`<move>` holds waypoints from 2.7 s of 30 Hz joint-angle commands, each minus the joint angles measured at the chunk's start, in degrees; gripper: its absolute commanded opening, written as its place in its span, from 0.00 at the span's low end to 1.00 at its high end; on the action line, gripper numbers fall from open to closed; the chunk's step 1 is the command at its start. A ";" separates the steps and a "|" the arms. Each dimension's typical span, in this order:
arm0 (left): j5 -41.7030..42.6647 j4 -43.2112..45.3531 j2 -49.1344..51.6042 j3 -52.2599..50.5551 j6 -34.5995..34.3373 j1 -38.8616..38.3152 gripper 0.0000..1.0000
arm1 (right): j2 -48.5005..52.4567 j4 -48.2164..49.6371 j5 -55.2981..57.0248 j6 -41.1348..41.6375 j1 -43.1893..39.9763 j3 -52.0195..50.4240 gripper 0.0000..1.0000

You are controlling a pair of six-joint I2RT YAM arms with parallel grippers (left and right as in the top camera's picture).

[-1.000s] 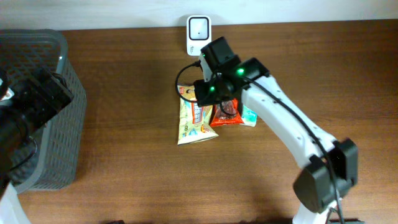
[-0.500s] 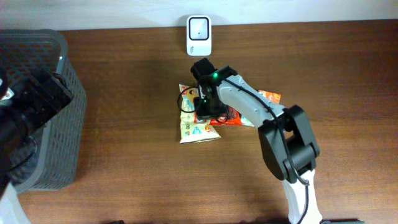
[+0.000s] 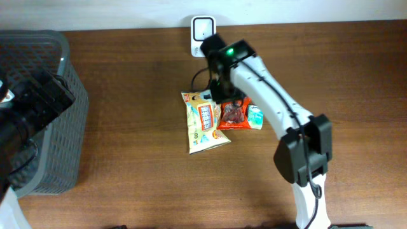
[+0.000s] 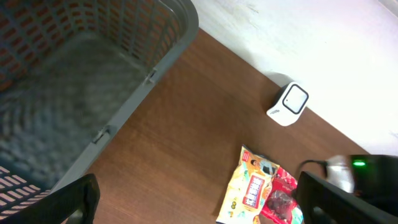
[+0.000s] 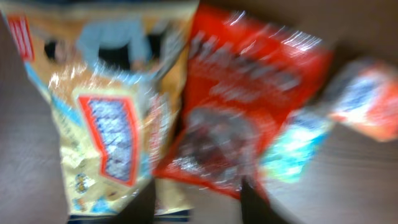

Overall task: Scan the item barcode
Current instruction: 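Reach the right gripper to the red candy bag and grasp it, then lift the red bag and hold it before the white scanner, then carry the red bag to the right table edge and release it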

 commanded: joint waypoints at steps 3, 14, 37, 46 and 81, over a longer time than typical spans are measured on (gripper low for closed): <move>-0.26 -0.02 -0.33 0.31 -0.46 0.24 0.99 | -0.50 -0.48 -0.70 -6.58 -6.12 -1.57 0.74; -0.26 -0.02 -0.33 0.31 -0.46 0.24 0.99 | 1.68 6.23 -10.19 -13.44 -7.39 -13.03 0.75; -0.26 -0.02 -0.33 0.31 -0.46 0.24 0.99 | 0.83 21.00 -7.19 -9.77 -6.03 -13.35 0.04; -0.26 -0.02 -0.33 0.31 -0.46 0.24 0.99 | 0.55 35.78 -5.35 -12.63 -6.03 -0.44 0.04; -0.26 -0.02 -0.33 0.31 -0.46 0.24 0.99 | 0.31 67.43 1.07 0.22 -20.57 -1.29 0.04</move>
